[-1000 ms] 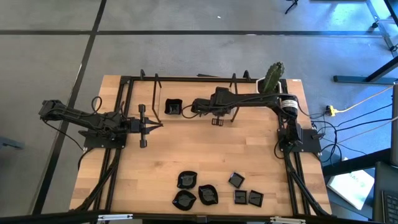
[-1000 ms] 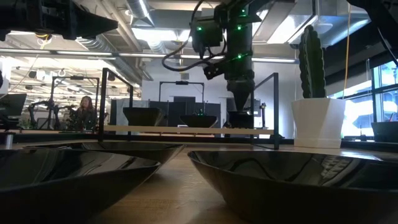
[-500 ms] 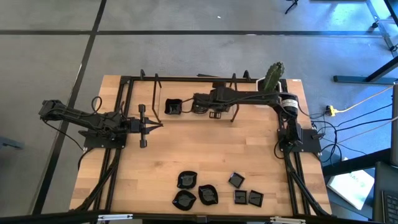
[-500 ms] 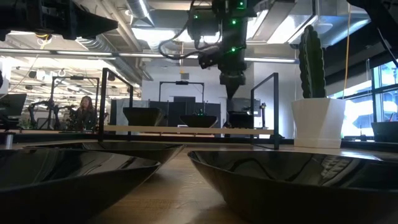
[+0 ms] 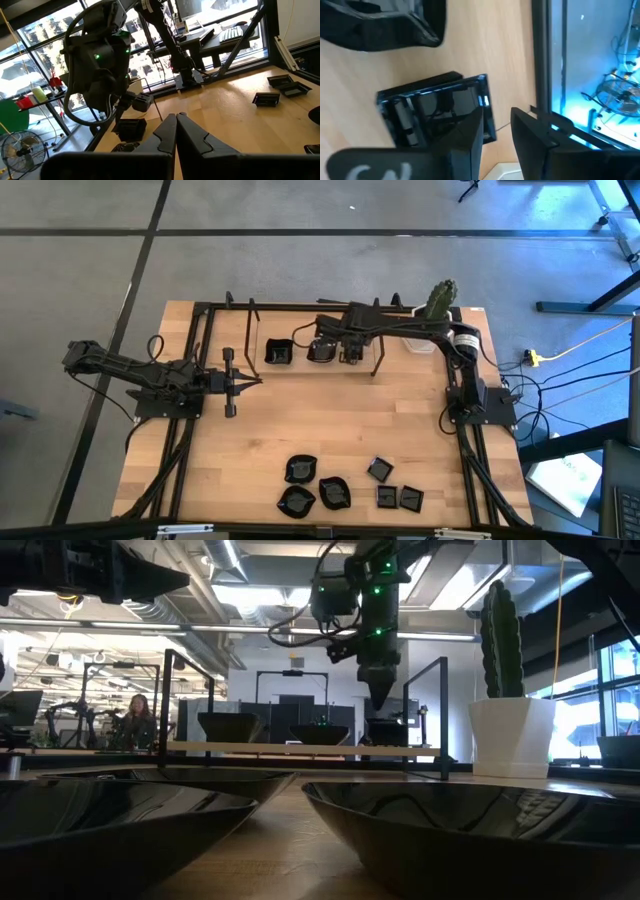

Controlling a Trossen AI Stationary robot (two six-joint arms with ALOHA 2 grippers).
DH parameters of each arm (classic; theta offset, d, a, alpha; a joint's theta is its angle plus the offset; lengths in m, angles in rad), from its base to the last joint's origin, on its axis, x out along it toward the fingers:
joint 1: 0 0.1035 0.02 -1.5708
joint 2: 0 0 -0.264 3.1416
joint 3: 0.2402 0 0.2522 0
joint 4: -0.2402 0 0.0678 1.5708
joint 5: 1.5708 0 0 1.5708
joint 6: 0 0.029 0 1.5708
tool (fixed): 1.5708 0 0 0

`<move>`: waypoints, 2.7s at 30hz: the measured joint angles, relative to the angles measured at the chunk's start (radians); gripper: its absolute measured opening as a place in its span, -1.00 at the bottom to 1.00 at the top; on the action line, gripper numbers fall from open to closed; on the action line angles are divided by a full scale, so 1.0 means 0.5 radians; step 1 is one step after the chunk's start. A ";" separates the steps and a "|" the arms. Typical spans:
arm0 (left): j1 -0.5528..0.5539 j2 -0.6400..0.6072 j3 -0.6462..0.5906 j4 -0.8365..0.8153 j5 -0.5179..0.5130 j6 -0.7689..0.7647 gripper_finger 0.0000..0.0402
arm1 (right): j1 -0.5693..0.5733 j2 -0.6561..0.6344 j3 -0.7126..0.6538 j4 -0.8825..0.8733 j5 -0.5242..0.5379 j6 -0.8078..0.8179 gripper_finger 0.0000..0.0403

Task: Pick & Place Mini shaped plates
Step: Stack the square plate on the top of the square plate on the shelf

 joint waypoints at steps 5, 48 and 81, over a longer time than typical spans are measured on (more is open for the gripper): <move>0.000 -0.001 0.000 0.000 0.000 0.000 -0.96 | -0.024 0.001 -0.002 0.046 0.044 -0.029 -0.50; 0.000 0.000 0.000 0.001 0.000 0.000 -0.97 | -0.118 0.002 -0.002 0.042 -0.251 -0.118 -0.51; 0.000 0.000 0.000 0.002 0.000 0.000 -0.97 | -0.176 0.053 -0.004 0.085 -0.331 -0.148 -0.51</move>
